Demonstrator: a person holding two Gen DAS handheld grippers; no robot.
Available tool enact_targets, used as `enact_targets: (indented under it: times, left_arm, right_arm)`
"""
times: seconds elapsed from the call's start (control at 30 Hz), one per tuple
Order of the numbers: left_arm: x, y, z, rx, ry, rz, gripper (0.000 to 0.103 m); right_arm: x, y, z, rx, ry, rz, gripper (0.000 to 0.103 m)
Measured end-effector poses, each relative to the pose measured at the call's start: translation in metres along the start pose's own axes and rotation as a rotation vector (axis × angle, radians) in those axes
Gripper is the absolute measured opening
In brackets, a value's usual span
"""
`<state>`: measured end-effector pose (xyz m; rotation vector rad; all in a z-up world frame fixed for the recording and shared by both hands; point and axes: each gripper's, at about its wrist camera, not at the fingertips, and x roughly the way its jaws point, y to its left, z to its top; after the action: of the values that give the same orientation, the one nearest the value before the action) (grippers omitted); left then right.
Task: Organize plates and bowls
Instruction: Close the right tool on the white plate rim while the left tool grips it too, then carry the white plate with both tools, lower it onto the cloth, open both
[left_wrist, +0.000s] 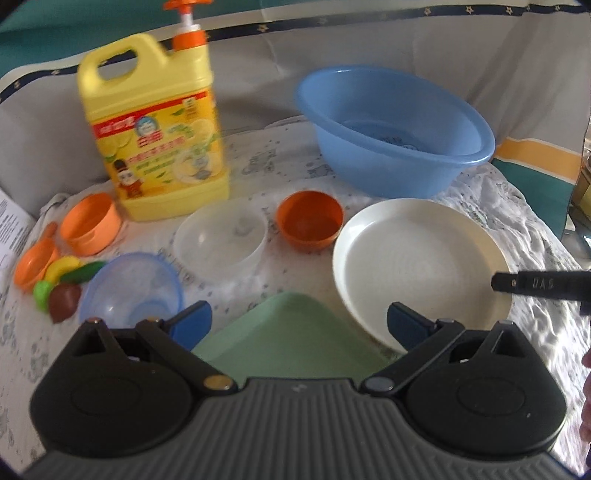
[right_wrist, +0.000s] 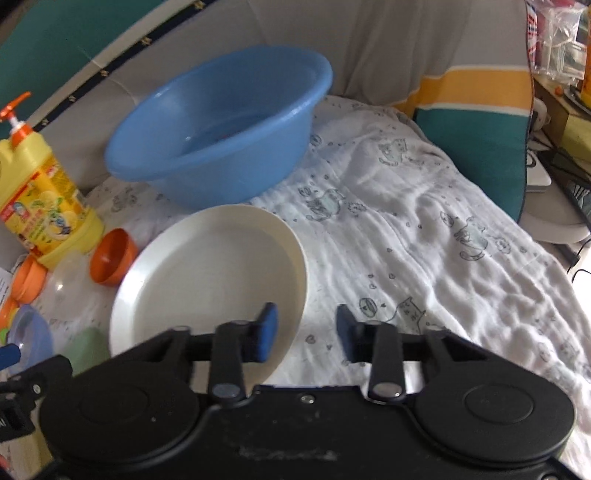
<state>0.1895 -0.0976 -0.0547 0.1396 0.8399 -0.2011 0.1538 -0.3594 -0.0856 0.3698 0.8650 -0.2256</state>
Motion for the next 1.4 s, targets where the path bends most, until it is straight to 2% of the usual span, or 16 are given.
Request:
enact_targets:
  times: [0.03,0.13,0.2,0.33,0.4,0.6,0.63,0.77,0.93,1.1,1.4]
  left_arm:
    - [0.004,-0.003,0.003,0.007,-0.002,-0.004,0.103]
    - [0.016,-0.011,0.01,0.023,0.004,-0.017,0.096]
    - [0.025,-0.019,0.015,0.033,0.014,-0.033,0.09]
    - [0.041,-0.037,0.021,0.063,0.034,-0.077,0.084]
    - [0.05,-0.045,0.022,0.078,0.053,-0.098,0.076]
    - [0.073,-0.055,0.024,0.092,0.108,-0.113,0.07]
    - [0.076,-0.057,0.024,0.096,0.118,-0.122,0.067]
    - [0.078,-0.058,0.024,0.083,0.123,-0.185,0.041]
    - [0.076,-0.062,0.023,0.085,0.103,-0.158,0.039]
    - [0.061,-0.066,0.023,0.105,0.082,-0.133,0.038]
    - [0.012,-0.059,0.014,0.078,0.05,-0.129,0.038]
  right_arm:
    - [0.0,0.0,-0.003,-0.005,-0.004,0.006,0.013]
    - [-0.004,-0.004,-0.009,-0.026,-0.024,-0.016,0.01]
    - [-0.008,-0.013,-0.012,-0.013,-0.026,-0.019,0.01]
    - [-0.019,-0.027,-0.016,-0.02,-0.033,-0.025,0.01]
    - [-0.02,-0.032,-0.018,-0.016,-0.033,-0.019,0.01]
    - [-0.023,-0.035,-0.02,-0.009,-0.034,-0.014,0.016]
    - [-0.023,-0.033,-0.021,-0.017,-0.039,-0.018,0.016]
    - [-0.022,-0.03,-0.023,-0.033,-0.061,-0.024,0.019]
    - [-0.014,-0.018,-0.018,-0.062,-0.074,-0.029,0.022]
    - [-0.021,-0.012,-0.018,-0.038,-0.051,-0.039,0.024]
    - [-0.064,-0.001,-0.029,-0.067,-0.066,-0.031,0.024]
